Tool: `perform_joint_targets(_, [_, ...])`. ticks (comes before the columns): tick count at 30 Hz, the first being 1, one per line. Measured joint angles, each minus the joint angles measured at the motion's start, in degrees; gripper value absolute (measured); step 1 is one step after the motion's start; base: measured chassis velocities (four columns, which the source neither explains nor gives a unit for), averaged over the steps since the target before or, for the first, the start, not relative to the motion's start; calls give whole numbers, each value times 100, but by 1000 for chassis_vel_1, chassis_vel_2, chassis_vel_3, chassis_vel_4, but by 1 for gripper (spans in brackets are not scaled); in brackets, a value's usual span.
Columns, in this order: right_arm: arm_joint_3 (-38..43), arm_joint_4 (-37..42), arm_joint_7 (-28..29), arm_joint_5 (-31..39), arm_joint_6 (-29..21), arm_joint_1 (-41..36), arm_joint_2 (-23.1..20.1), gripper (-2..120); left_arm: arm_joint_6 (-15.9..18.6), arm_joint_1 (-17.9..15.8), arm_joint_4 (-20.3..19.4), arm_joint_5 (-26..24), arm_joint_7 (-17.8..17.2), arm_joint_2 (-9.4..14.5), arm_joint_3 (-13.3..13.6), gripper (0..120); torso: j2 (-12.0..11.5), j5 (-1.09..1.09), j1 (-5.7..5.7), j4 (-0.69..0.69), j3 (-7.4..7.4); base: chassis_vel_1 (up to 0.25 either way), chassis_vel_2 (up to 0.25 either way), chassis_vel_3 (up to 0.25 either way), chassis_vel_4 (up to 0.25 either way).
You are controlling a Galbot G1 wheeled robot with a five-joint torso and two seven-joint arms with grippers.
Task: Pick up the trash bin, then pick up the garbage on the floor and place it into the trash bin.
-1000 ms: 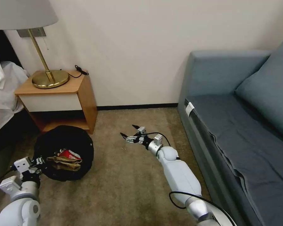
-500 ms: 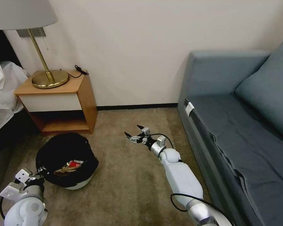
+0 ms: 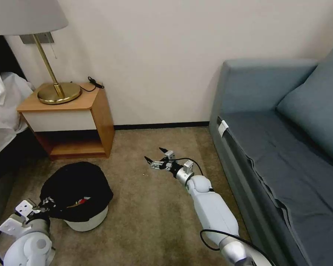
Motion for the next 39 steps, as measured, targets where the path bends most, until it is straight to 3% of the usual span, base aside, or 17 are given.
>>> perform_joint_targets(2, [-2, 11, 4, -1, 12, -19, 0, 100, 31, 38, 13, 459, 0, -2, -15, 53, 0, 0, 0, 0, 0, 0, 0, 0, 0])
perform_joint_targets(6, [-5, 12, 10, -14, 59, -42, 0, 100, 33, 96, -11, 784, 0, -12, -61, 68, 0, 0, 0, 0, 0, 0, 0, 0, 0])
perform_joint_targets(11, [-5, 14, 175, -38, 161, -87, 0, 100, -261, 176, -69, 1363, 46, -41, -168, 86, 0, 0, 0, 0, 0, 0, 0, 0, 0])
perform_joint_targets(13, [-5, 43, 353, -14, 169, -128, 0, 100, -595, 220, -79, 1819, 121, -60, -218, 94, 0, 0, 0, 0, 0, 0, 0, 0, 0])
perform_joint_targets(14, [-4, 69, 462, 0, 169, -147, 0, 100, -921, 236, -67, 2102, 189, -70, -229, 97, 0, -1, 0, 1, 0, 0, 0, 0, 0])
perform_joint_targets(15, [-4, 69, 462, 0, 169, -147, 0, 100, -921, 236, -67, 2102, 189, -70, -229, 97, 0, -1, 0, 1, 0, 0, 0, 0, 0])
perform_joint_targets(18, [-116, 291, 985, 314, 50, -282, -1, 100, -2253, 299, 38, 3326, 546, -67, -239, 100, 0, 0, 0, 0, 0, 0, 0, 0, 0])
perform_joint_targets(19, [-116, 291, 985, 314, 50, -282, -1, 100, -2253, 299, 38, 3326, 546, -67, -239, 100, 0, 0, 0, 0, 0, 0, 0, 0, 0])
perform_joint_targets(22, [-260, 662, 1563, 815, -246, -440, 0, 100, -2672, 366, 89, 3779, 1032, 29, -65, 100, 0, 0, 0, 1, 0, 0, 0, 0, 0])
perform_joint_targets(23, [-260, 662, 1563, 815, -246, -440, 0, 100, -2672, 366, 89, 3779, 1032, 29, -65, 100, 0, 0, 0, 1, 0, 0, 0, 0, 0])
perform_joint_targets(26, [-264, 909, 1885, 985, -337, -570, 0, 100, -2839, 269, 167, 3943, 1520, 106, 145, 100, 0, -1, 0, 0, 0, 0, 0, 0, 0])
perform_joint_targets(31, [-222, 1176, 2127, 1074, -422, -756, 0, 100, -2939, 125, 172, 3943, 2039, 202, 464, 100, 0, 0, 0, 0, 0, 0, 0, 0, 0])
perform_joint_targets(39, [-179, 1479, 2190, 1088, -475, -1045, 0, 100, -2809, -197, 307, 3821, 2241, 251, 833, 100, 0, 0, 0, 0, 0, 0, 0, 0, 0])
